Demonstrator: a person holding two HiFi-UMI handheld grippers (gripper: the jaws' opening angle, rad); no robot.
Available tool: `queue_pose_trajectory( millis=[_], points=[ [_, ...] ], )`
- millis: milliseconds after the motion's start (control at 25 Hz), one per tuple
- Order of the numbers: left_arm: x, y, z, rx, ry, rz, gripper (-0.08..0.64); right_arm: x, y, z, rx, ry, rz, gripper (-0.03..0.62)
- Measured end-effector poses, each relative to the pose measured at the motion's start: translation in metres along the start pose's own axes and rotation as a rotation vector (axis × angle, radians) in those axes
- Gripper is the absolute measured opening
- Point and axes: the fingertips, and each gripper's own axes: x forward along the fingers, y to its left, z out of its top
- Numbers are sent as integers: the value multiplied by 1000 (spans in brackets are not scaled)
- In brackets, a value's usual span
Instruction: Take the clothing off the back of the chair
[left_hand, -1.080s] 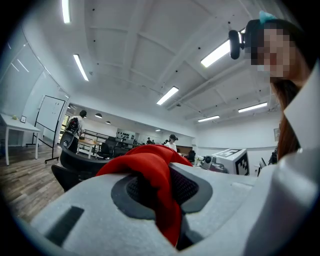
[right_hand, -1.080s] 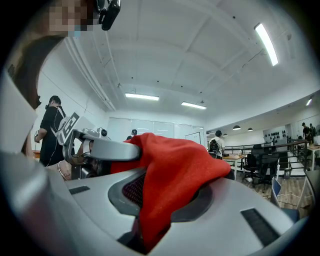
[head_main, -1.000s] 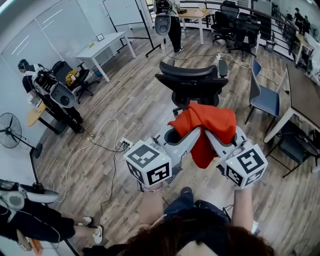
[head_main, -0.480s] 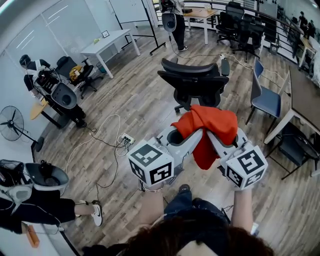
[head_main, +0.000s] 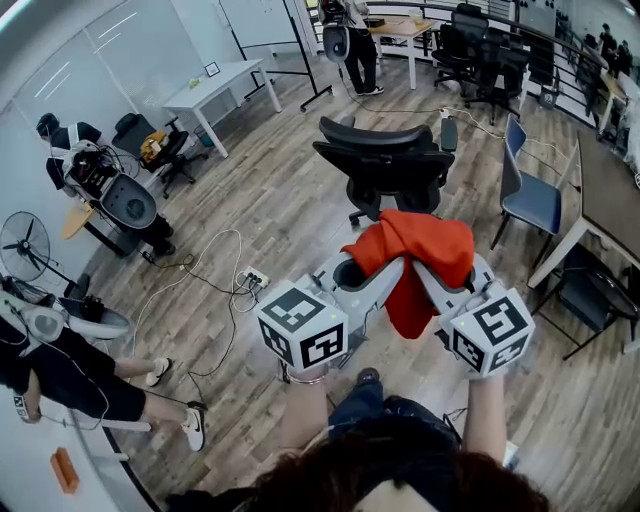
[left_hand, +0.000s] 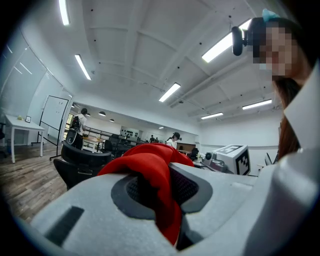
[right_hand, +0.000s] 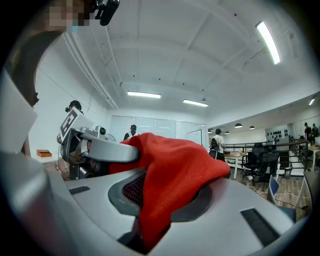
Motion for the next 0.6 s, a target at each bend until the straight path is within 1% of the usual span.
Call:
queue_pose_trajectory(
  millis=[280, 600],
  points=[
    [9, 6, -8, 11, 31, 15, 78, 1, -9, -7, -5, 18, -3, 94],
    [12, 14, -8, 7, 47, 24, 78, 9, -14, -8, 8, 21, -1, 92]
  ],
)
